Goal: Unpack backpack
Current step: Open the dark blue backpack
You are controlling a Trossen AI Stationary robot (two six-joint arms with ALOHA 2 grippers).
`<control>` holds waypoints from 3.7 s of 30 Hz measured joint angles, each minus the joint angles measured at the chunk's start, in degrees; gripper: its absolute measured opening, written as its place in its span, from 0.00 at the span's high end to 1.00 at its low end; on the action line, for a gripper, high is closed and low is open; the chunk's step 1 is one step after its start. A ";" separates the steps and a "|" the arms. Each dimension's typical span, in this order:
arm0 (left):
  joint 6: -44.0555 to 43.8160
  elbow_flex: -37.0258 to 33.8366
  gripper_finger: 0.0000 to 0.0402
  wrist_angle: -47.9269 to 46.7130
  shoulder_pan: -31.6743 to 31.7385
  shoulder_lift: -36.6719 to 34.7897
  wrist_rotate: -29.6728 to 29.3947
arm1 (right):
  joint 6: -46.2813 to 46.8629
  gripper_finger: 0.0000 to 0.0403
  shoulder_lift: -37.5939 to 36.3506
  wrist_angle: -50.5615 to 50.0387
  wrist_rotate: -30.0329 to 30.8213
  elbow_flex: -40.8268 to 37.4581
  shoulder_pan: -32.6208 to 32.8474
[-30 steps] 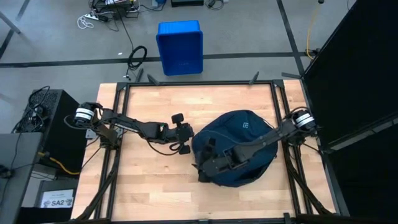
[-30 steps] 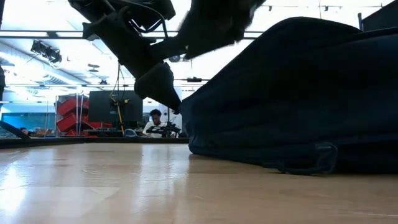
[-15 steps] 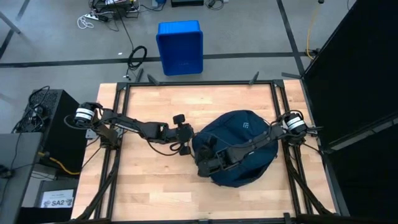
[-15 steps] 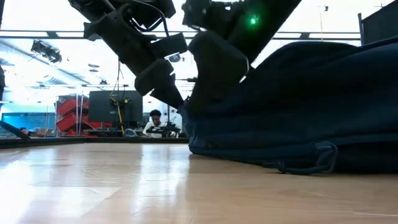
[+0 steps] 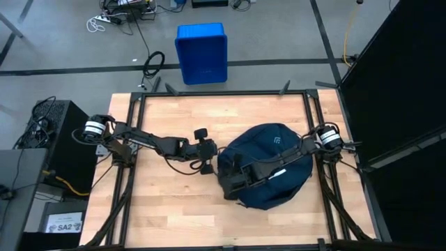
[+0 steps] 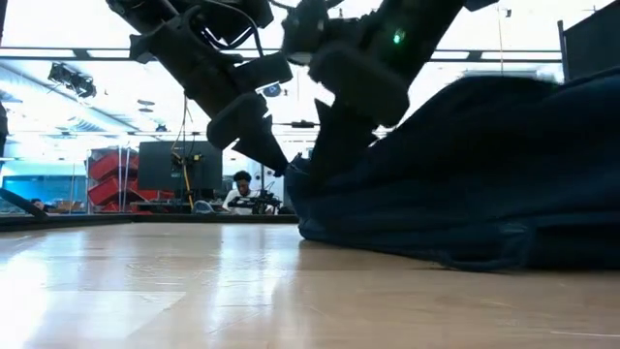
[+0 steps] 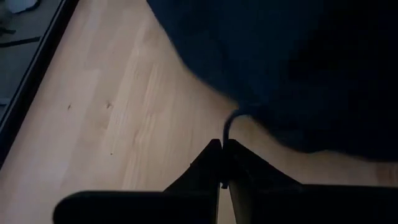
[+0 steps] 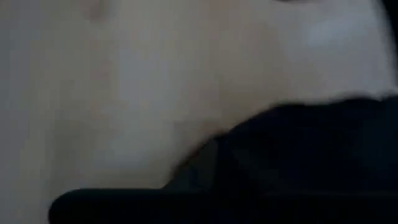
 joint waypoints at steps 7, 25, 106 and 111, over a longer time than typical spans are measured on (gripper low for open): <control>0.00 0.00 1.00 -0.22 -0.07 0.00 0.66 | -1.71 1.00 0.00 2.86 -5.94 -0.02 5.13; 1.37 0.00 1.00 -1.57 2.47 0.00 -8.09 | 15.64 1.00 0.00 -13.87 -12.90 -0.02 17.73; 16.82 2.13 0.11 33.25 -24.24 16.14 -2.13 | 24.47 1.00 -0.11 -17.57 -11.43 -0.02 18.71; 19.94 4.34 0.11 32.97 -23.61 18.79 -4.02 | 21.83 1.00 -0.11 -14.85 -11.38 -0.02 17.44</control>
